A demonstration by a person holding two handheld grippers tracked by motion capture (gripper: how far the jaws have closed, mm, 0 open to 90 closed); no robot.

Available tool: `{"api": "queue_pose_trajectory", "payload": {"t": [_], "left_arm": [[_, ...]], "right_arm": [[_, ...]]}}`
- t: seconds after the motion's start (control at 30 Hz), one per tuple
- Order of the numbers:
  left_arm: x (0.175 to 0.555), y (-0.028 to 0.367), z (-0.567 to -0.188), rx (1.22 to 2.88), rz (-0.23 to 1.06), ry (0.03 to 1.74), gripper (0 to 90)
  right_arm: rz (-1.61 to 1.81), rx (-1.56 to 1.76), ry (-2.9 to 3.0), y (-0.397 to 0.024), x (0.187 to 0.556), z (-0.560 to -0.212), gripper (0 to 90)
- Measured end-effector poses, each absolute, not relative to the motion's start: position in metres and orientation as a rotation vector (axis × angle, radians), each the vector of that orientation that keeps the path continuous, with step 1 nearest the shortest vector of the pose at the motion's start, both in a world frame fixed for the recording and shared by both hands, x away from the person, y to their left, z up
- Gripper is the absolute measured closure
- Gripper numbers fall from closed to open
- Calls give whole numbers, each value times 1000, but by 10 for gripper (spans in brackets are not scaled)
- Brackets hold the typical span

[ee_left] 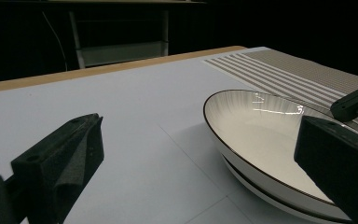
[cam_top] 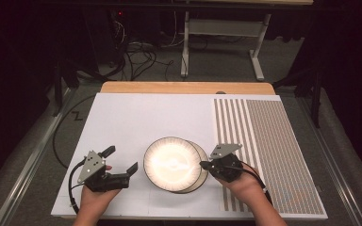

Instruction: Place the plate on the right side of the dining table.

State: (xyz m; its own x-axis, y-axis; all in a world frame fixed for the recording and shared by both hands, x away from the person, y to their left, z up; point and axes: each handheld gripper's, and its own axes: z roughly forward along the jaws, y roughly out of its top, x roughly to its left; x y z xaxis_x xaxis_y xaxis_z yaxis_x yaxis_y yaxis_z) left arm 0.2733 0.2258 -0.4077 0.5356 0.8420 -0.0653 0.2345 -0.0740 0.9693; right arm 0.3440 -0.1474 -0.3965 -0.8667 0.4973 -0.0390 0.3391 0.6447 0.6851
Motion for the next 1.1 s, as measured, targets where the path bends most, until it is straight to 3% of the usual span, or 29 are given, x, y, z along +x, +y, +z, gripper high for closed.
{"api": "queue_pose_trajectory", "payload": {"t": [1.1], "left_arm": [[273, 226, -406, 1577, 599, 947, 18]], "right_arm": [[1013, 647, 2670, -118, 345, -406, 900]]}}
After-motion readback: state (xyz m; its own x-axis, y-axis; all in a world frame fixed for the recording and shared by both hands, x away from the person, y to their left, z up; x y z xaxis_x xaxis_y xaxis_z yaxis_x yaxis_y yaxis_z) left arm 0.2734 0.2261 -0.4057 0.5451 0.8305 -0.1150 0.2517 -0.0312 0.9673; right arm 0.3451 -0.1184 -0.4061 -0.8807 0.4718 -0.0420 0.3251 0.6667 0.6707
